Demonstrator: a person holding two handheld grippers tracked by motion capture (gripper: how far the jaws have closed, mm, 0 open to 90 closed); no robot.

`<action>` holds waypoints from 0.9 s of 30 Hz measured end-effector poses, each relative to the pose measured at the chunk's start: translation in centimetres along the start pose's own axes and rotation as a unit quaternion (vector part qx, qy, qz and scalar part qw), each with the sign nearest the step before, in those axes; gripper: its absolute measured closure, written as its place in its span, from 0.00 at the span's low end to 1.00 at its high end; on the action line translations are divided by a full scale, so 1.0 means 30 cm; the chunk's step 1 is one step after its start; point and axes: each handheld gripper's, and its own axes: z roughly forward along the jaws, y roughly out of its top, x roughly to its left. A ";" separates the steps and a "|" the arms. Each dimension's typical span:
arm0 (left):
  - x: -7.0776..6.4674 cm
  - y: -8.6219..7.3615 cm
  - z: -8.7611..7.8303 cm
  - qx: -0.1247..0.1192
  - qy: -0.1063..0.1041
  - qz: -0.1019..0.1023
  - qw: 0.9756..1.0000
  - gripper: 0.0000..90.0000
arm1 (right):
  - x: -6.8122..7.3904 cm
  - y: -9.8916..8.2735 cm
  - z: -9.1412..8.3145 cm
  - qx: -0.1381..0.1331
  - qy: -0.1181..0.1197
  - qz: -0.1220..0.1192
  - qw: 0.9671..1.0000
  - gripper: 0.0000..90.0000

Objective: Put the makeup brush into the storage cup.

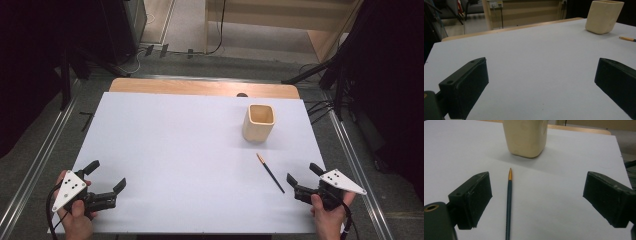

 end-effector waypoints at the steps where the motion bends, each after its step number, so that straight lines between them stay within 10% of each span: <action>1: 0.000 0.000 0.001 -0.001 0.000 -0.002 1.000 0.00 | 0.003 0.001 0.000 0.000 -0.002 -0.004 1.000 0.10; 27: -0.001 0.002 0.006 -0.001 -0.002 -0.002 1.000 0.00 | 0.044 0.057 0.012 0.032 0.002 -0.013 0.999 0.14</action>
